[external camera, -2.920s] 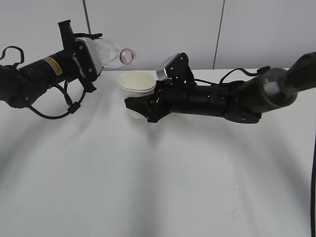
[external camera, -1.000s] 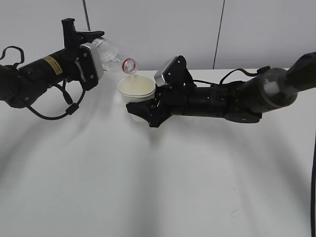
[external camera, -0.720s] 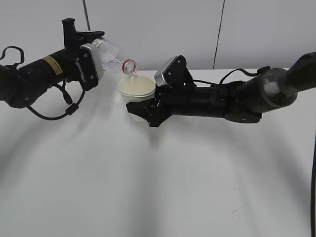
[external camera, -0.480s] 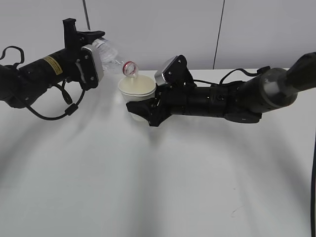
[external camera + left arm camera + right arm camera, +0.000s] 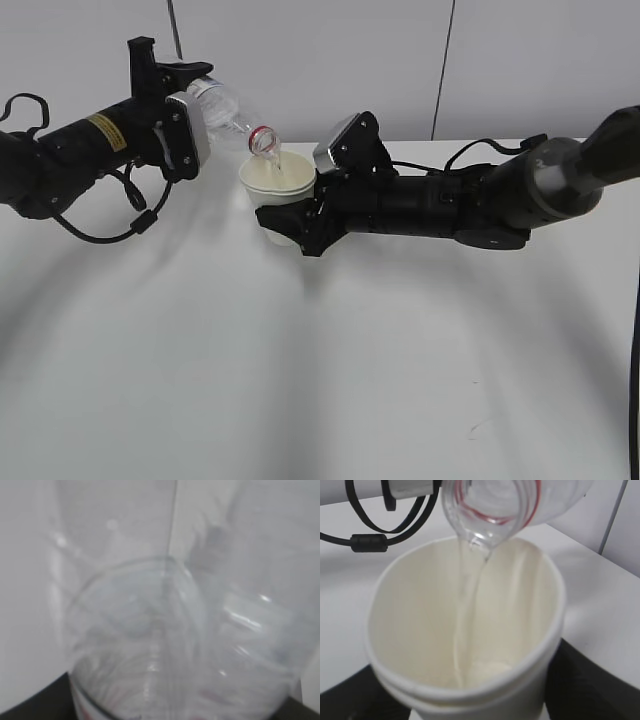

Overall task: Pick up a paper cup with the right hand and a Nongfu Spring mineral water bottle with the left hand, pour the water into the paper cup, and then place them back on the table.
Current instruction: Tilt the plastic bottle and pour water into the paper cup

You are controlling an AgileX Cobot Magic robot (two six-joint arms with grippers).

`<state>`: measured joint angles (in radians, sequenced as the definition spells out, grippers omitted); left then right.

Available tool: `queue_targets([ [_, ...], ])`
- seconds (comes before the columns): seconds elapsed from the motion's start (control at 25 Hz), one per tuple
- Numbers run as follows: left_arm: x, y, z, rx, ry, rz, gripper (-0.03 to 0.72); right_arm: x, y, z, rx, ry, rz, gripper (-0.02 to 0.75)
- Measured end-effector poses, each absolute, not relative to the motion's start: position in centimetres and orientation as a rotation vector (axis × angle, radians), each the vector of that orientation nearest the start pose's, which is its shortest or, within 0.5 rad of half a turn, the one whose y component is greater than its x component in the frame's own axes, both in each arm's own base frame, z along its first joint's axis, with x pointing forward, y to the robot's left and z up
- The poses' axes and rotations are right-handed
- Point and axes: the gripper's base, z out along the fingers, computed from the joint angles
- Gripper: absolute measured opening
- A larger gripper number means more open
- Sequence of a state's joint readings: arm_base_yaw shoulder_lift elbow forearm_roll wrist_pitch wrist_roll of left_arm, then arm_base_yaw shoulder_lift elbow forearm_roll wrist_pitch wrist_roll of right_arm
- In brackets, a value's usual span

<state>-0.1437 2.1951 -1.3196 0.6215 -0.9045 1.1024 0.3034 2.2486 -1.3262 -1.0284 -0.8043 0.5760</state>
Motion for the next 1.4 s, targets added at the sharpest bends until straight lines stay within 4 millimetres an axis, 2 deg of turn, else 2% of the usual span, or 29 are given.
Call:
queue_targets([
  [1.4,45.88,-10.86,16.86,1.42,0.742,0.735,0.398,42.12,19.04,12.2,-0.972,1.639,0.637,0.511],
])
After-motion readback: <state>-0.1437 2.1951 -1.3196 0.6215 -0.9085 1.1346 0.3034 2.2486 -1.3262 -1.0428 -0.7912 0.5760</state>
